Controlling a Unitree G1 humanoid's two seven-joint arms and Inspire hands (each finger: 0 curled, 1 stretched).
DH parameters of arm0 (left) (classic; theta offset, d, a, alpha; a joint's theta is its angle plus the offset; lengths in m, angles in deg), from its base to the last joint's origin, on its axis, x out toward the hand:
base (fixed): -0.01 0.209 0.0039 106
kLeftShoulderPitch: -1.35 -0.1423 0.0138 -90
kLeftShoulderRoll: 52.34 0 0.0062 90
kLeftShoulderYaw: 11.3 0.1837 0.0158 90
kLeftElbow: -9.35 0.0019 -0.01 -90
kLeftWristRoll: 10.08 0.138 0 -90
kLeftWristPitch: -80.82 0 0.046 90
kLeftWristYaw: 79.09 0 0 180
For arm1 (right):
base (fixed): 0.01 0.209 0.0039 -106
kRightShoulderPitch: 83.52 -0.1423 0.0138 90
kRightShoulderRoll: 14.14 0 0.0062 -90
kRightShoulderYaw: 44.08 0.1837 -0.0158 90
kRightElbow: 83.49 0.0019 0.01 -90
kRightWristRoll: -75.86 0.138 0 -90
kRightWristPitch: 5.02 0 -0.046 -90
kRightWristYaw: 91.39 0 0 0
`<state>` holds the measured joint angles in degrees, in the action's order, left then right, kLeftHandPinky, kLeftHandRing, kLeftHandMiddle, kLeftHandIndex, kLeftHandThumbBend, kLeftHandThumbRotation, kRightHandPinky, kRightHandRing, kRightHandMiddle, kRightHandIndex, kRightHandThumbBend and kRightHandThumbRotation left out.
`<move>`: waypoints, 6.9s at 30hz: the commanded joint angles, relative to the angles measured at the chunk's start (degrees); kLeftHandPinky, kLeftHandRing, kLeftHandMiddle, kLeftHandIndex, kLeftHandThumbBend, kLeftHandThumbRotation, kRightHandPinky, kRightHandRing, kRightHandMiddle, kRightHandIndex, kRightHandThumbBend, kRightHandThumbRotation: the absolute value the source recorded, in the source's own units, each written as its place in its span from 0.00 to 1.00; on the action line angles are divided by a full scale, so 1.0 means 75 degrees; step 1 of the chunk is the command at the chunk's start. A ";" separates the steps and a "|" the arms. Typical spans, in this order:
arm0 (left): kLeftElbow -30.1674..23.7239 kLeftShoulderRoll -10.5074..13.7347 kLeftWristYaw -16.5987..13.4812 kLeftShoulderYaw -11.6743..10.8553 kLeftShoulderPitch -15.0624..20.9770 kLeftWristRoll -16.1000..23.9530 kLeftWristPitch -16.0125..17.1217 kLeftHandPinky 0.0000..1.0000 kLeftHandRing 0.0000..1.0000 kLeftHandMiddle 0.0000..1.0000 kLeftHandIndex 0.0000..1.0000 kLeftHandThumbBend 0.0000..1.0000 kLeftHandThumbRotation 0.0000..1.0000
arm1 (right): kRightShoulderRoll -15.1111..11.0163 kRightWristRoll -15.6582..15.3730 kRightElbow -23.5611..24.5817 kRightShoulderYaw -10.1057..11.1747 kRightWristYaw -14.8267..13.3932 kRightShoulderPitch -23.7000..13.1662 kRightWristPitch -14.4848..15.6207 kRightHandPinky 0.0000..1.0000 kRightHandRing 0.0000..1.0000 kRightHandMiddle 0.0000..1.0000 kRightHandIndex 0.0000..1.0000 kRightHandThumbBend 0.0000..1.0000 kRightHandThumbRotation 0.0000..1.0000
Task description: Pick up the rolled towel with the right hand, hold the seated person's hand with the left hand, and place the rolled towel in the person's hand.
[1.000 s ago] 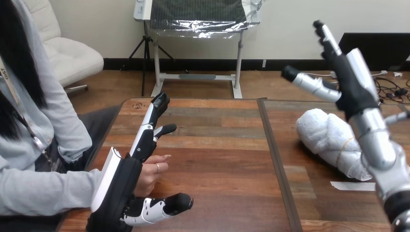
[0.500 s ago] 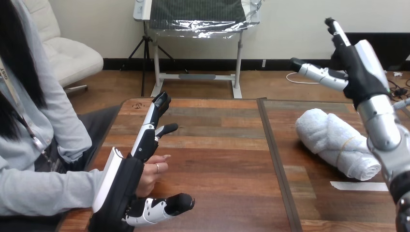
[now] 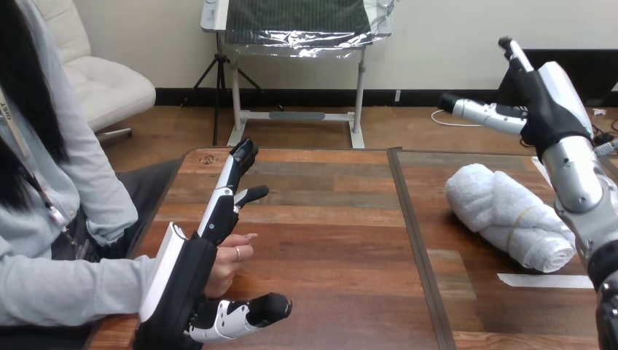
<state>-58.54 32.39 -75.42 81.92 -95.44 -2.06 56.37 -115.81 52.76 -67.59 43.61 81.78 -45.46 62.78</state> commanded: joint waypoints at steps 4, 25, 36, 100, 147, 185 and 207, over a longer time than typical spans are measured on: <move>-0.0436 -0.0081 -0.0082 -0.0091 0.0059 -0.0033 0.0068 0.85 0.98 1.00 1.00 1.00 0.82 | -0.0251 -0.0243 -0.0251 -0.0292 -0.0087 -0.1183 0.0677 0.80 0.99 0.98 0.98 1.00 0.61; -0.0926 -0.0122 -0.0083 -0.0096 -0.0321 -0.0007 -0.0080 0.86 0.99 1.00 1.00 1.00 0.82 | -0.0263 -0.0860 -0.0543 -0.0975 0.0289 -0.1324 0.2274 0.87 1.00 0.98 0.98 1.00 0.63; -0.1052 -0.0053 0.0038 0.0058 -0.0436 -0.0249 0.0028 0.87 1.00 1.00 1.00 1.00 0.79 | -0.0182 -0.0962 -0.0627 -0.1094 0.0527 -0.1206 0.2901 0.88 0.99 0.98 0.97 1.00 0.61; -0.2282 -0.0128 -0.0026 -0.0162 -0.1628 -0.0137 0.0466 0.96 1.00 1.00 1.00 1.00 0.79 | 0.0492 -0.1802 -0.0801 -0.2303 0.1297 0.0423 0.3519 0.44 0.67 0.74 0.81 0.96 0.66; -0.2727 0.0012 0.0058 -0.0276 -0.1861 -0.0245 0.0467 0.84 0.96 1.00 1.00 1.00 0.76 | 0.0678 -0.1915 -0.0802 -0.2488 0.0397 0.0685 0.3902 0.31 0.55 0.65 0.67 0.94 0.07; -0.2859 -0.0013 0.0040 -0.0419 -0.1893 0.0243 -0.0029 0.87 0.99 1.00 1.00 1.00 0.82 | 0.0873 -0.0121 -0.0582 -0.0819 -0.0185 0.0706 0.2125 0.44 0.52 0.55 0.50 0.87 0.00; -0.3273 -0.0007 -0.0116 -0.0841 -0.2112 0.1093 -0.0961 0.94 0.94 0.95 0.95 1.00 0.65 | 0.1270 0.0650 -0.0438 -0.0211 -0.0120 0.0713 0.1061 0.44 0.49 0.53 0.51 0.84 0.00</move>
<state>-80.36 32.60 -75.19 77.12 -112.93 4.15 50.05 -107.33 55.98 -73.30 40.30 81.43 -37.24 73.60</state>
